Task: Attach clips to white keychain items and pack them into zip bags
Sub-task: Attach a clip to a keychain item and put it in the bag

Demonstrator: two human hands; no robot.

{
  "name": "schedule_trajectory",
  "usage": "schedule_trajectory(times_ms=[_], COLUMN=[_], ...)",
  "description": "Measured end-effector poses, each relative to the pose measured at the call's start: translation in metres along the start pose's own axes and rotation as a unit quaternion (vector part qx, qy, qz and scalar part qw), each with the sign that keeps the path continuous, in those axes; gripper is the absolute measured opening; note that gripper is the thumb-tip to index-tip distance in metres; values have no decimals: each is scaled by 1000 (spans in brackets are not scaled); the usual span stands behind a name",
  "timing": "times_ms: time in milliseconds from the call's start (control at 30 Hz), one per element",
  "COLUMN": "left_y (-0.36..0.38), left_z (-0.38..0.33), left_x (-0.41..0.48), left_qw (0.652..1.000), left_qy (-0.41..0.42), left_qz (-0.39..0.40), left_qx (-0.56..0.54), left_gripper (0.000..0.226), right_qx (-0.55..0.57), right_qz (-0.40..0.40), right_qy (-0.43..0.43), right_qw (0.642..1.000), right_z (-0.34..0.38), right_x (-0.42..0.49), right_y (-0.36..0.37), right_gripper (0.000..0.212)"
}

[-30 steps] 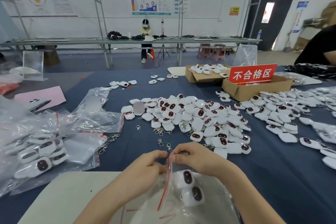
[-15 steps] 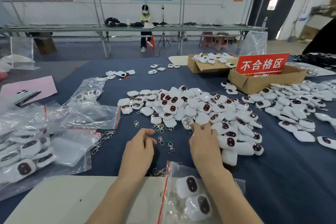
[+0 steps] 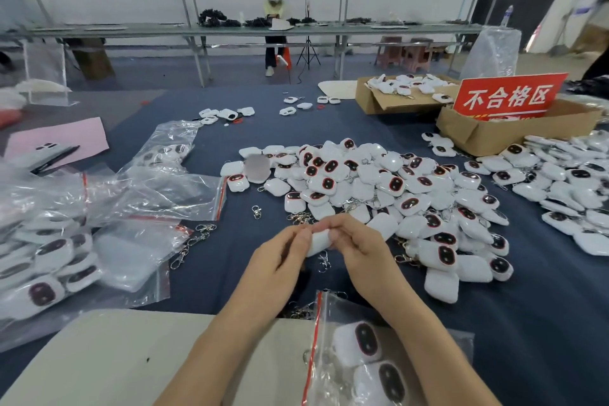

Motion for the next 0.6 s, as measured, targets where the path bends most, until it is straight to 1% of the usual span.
schedule_trajectory(times_ms=[100, 200, 267, 333, 400, 533, 600], left_y=[2, -4, -6, -6, -5, -8, -8], left_z=[-1, 10, 12, 13, 13, 10, 10], left_x=[0, 2, 3, 4, 3, 4, 4], left_qw=[999, 998, 998, 999, 998, 997, 998], left_qy=[-1, -40, -45, -38, -32, -24, -20], left_qz=[29, 13, -10, -20, -17, -31, -31], left_qx=[-42, -49, -31, -34, -46, -63, -51], left_gripper=[24, 37, 46, 46, 42, 15, 13], right_qx=[55, 130, 162, 145, 132, 151, 164], right_qz=[-2, -35, -7, 25, 30, 19, 20], right_qy=[-6, 31, 58, 64, 60, 51, 51], right_qw=[998, 990, 985, 987, 989, 987, 985], right_z=[-2, -15, -21, -23, -23, -22, -22], right_x=[1, 2, 3, 4, 4, 5, 5], right_y=[-2, -7, 0, 6, 6, 4, 4], right_gripper=[34, 21, 20, 21, 23, 28, 29])
Point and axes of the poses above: each hand's wrist, its own x-axis towards the middle knuckle, its own y-axis out of the palm, z = x × y, the point moved 8 cm from there along x, towards the middle knuckle, and after that the axes turned 12 degrees about z, right-handed, at the moved point
